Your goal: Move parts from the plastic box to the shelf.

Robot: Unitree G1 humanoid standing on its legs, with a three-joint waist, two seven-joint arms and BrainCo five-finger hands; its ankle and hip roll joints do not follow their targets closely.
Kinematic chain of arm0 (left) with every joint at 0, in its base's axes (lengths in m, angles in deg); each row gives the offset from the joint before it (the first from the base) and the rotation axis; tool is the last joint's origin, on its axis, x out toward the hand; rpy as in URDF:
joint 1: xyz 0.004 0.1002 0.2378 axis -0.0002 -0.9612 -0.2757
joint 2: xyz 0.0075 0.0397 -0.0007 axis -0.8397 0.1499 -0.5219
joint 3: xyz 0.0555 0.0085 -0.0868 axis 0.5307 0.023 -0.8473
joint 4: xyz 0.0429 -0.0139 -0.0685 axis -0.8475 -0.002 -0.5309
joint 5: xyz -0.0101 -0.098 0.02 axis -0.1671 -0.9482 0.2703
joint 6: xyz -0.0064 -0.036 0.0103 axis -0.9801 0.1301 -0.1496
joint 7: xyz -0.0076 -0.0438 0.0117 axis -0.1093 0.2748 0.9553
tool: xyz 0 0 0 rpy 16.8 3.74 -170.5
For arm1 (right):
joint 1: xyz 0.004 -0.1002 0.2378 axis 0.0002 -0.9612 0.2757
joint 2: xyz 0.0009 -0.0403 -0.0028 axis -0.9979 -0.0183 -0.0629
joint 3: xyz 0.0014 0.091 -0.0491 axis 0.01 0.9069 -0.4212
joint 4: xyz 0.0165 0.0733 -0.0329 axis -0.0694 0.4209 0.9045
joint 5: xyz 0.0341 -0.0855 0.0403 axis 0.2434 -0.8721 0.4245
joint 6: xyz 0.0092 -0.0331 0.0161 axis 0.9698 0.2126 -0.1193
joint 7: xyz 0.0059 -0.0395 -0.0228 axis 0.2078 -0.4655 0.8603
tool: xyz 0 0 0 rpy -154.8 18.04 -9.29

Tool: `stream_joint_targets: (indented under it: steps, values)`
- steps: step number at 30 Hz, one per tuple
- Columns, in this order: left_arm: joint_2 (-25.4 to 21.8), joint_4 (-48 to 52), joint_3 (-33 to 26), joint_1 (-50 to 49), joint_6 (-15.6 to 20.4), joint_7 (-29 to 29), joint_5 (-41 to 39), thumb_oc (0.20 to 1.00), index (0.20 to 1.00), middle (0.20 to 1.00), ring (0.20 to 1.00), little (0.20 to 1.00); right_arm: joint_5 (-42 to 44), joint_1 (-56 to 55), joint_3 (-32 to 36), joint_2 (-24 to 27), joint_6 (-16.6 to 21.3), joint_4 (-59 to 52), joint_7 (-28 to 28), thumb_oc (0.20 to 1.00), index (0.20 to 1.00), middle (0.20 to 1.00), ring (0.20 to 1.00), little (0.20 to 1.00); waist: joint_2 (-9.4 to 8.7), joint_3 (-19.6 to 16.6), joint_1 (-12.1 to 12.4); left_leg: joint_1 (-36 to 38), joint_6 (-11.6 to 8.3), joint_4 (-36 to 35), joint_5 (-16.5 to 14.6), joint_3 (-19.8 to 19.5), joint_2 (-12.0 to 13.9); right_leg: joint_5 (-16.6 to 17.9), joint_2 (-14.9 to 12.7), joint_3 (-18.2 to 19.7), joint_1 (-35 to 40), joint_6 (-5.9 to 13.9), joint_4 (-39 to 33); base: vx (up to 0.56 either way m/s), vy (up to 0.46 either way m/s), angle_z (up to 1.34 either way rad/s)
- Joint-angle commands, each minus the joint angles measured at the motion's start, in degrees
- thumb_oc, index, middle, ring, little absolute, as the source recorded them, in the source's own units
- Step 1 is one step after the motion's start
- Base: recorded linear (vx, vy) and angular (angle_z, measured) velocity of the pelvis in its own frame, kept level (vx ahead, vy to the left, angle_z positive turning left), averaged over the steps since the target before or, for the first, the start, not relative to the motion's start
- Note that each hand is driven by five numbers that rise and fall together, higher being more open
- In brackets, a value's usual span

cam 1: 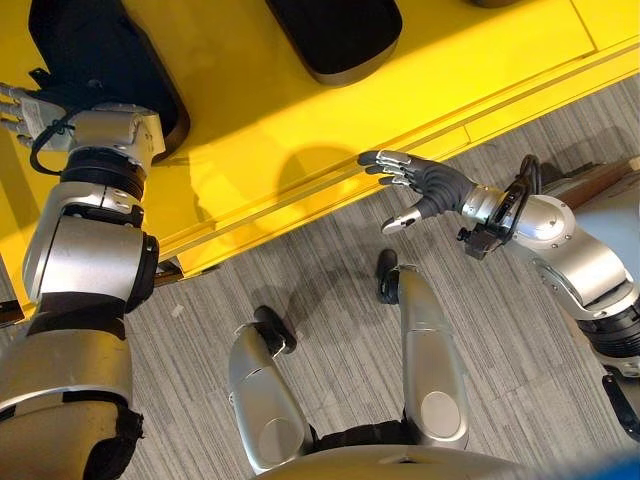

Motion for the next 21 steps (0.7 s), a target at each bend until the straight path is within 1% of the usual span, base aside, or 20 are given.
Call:
stream_joint_targets:
  steps: [1,4,5,7,10,12,14,16,18,19,20,21]
  values:
    - [-5.66,3.08,1.24,0.7,1.69,6.71,7.11,1.0,1.0,1.0,1.0,1.0,3.18,3.21,0.4,-0.31,2.9,-0.83,0.68,1.0,1.0,1.0,1.0,1.0,-1.74,-1.49,-0.36,-1.33,2.06,5.74,0.68,2.74,-1.92,0.29,2.33,3.03,4.46,4.37,-5.23,0.0,0.0,0.0]
    - [-7.5,5.1,3.24,2.0,-0.22,10.44,11.75,1.0,1.0,1.0,1.0,1.0,3.49,2.4,0.25,0.14,3.54,-1.16,1.13,1.0,1.0,1.0,1.0,1.0,-1.61,-1.49,-0.36,-0.87,2.1,5.4,0.84,2.91,-1.79,0.38,2.25,3.04,4.75,4.34,-5.44,0.0,0.0,0.0]
    - [-8.32,5.68,3.95,2.53,-0.74,10.7,12.82,1.0,1.0,1.0,1.0,1.0,3.67,2.23,0.01,0.58,4.09,-0.86,1.22,1.0,1.0,1.0,1.0,1.0,-1.45,-1.49,-0.33,-0.74,2.08,5.32,0.96,2.89,-1.76,0.38,2.23,3.08,4.86,4.29,-5.45,0.0,0.0,0.0]
    - [-9.08,6.62,4.73,3.12,-0.82,11.76,12.88,1.0,1.0,1.0,1.0,1.0,3.65,1.86,0.15,0.85,4.56,-0.5,1.24,1.0,1.0,1.0,1.0,1.0,-1.35,-1.49,-0.35,-0.62,2.2,5.45,0.85,2.87,-1.73,0.29,2.09,3.07,4.99,4.24,-5.37,0.0,0.0,0.0]
    - [-10.25,7.86,5.87,4.4,-0.4,12.86,15.62,1.0,1.0,1.0,1.0,1.0,3.43,1.34,-0.11,1.07,5.64,0.54,1.31,1.0,1.0,1.0,1.0,1.0,-1.01,-1.49,-0.34,-0.3,2.43,5.47,0.68,2.72,-1.91,0.16,1.89,3.09,5.38,4.12,-5.39,0.0,0.0,0.0]
    - [-10.9,8.97,7.08,5.32,-1.26,14.08,18.16,1.0,1.0,1.0,1.0,1.0,3.76,1.06,-0.27,1.42,6.26,0.81,1.51,1.0,1.0,1.0,1.0,1.0,-0.82,-1.5,-0.48,0.04,2.62,5.26,0.62,2.74,-1.97,0.13,1.77,3.09,5.62,4.08,-5.36,0.0,0.0,0.0]
    - [-11.33,9.26,7.69,5.95,-1.21,15.19,17.85,1.0,1.0,1.0,1.0,1.0,3.82,0.81,-0.3,1.62,6.57,0.94,1.54,1.0,1.0,1.0,1.0,1.0,-0.78,-1.5,-0.52,0.23,2.7,5.12,0.57,2.72,-2.1,0.15,1.74,3.14,5.72,4.05,-5.39,0.0,0.0,0.0]
    - [-12.38,9.18,7.99,6.5,0.21,14.08,17.14,1.0,1.0,1.0,1.0,1.0,3.53,0.59,-0.7,1.7,7.04,1.36,1.61,1.0,1.0,1.0,1.0,1.0,-0.54,-1.51,-0.44,0.54,2.77,5.0,0.72,2.54,-2.35,0.15,1.77,3.25,6.12,4.03,-5.53,0.0,0.0,0.0]
    - [-12.48,9.01,8.12,6.6,1.25,13.25,16.78,1.0,1.0,1.0,1.0,1.0,3.66,0.49,-0.86,1.76,7.16,1.32,1.75,1.0,1.0,1.0,1.0,1.0,-0.51,-1.51,-0.46,0.8,2.86,4.86,0.66,2.56,-2.44,0.21,1.62,3.16,6.38,4.06,-5.67,0.0,0.0,0.0]
    - [-12.34,9.2,8.08,6.29,2.39,12.9,17.34,1.0,1.0,1.0,1.0,1.0,3.45,0.44,-0.99,1.64,7.08,1.13,2.08,1.0,1.0,1.0,1.0,1.0,-0.49,-1.52,-0.43,0.89,2.95,4.75,0.57,2.51,-2.58,0.16,1.53,3.13,6.47,4.09,-5.65,0.0,0.0,0.0]
    - [-12.15,9.77,7.97,6.06,4.5,13.08,18.68,1.0,1.0,1.0,1.0,1.0,3.27,0.2,-1.39,1.59,7.13,0.99,2.3,1.0,1.0,1.0,1.0,1.0,-0.44,-1.52,-0.48,1.02,3.05,4.71,0.44,2.45,-2.68,0.03,1.43,3.29,6.52,4.08,-5.35,0.0,0.0,0.0]
    - [-12.04,10.33,7.57,5.67,7.06,11.64,18.06,1.0,1.0,1.0,1.0,1.0,3.26,-0.15,-1.52,1.56,7.27,0.87,2.7,1.0,1.0,1.0,1.0,1.0,-0.43,-1.52,-0.36,1.01,3.17,4.82,0.33,2.34,-2.8,0.0,1.36,3.31,6.65,4.12,-5.29,0.0,0.0,0.0]
